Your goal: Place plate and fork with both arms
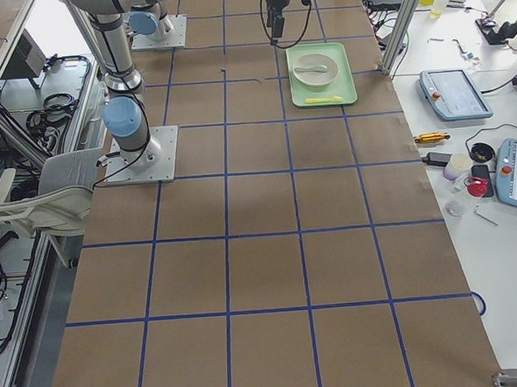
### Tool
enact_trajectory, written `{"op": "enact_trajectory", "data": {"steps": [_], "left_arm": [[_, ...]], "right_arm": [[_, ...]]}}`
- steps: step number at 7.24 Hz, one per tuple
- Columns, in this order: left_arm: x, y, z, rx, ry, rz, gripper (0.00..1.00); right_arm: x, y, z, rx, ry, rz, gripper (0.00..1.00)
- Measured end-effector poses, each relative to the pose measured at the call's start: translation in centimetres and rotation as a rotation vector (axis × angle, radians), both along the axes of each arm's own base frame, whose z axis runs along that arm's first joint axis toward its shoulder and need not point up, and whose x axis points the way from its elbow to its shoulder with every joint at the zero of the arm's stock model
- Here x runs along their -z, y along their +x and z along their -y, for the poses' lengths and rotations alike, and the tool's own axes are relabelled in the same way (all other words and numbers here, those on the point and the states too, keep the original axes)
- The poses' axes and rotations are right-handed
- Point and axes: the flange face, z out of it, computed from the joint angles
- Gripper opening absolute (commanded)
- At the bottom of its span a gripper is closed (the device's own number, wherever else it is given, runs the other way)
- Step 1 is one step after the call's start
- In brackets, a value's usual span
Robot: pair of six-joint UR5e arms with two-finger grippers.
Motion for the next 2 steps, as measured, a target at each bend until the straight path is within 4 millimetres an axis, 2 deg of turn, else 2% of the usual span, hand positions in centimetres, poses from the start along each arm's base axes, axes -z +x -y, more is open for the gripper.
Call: {"op": "enact_trajectory", "data": {"steps": [2], "left_arm": [[-0.30,-0.01,-0.10,-0.002,-0.006,0.000,1.00]], "right_arm": [[0.48,-0.02,0.07,0.001,-0.009,-0.002,1.00]]}}
